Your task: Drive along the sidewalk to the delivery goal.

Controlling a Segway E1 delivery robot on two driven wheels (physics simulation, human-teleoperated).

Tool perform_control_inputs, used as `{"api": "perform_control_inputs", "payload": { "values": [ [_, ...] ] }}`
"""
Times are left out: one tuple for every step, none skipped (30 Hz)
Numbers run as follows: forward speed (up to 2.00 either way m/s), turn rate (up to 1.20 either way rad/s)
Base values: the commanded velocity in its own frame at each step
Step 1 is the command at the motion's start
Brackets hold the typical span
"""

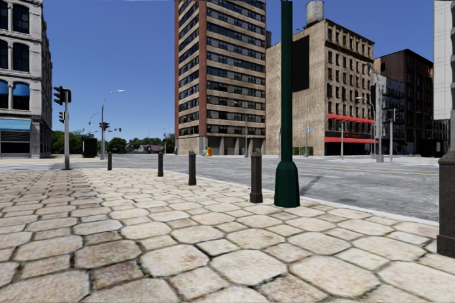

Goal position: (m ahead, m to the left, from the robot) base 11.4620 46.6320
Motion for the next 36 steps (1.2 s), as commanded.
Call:
{"api": "perform_control_inputs", "payload": {
  "values": [
    [2.00,0.66],
    [2.00,0.78],
    [2.00,0.82],
    [2.00,0.83],
    [2.00,0.83],
    [2.00,0.83],
    [2.00,0.83],
    [2.00,0.83],
    [2.00,0.83],
    [2.00,0.83],
    [2.00,0.83],
    [2.00,0.83],
    [2.00,0.83],
    [2.00,0.78],
    [2.00,0.27],
    [2.00,0.27],
    [2.00,0.00],
    [2.00,0.00],
    [2.00,0.00],
    [2.00,0.00],
    [2.00,0.00],
    [2.00,0.00],
    [2.00,0.00],
    [2.00,0.00],
    [2.00,0.00],
    [2.00,0.00],
    [2.00,0.00],
    [2.00,0.00],
    [2.00,0.00],
    [2.00,0.00],
    [2.00,0.00],
    [2.00,0.00],
    [2.00,0.00],
    [2.00,0.00],
    [2.00,0.00],
    [2.00,0.00]
  ]
}}
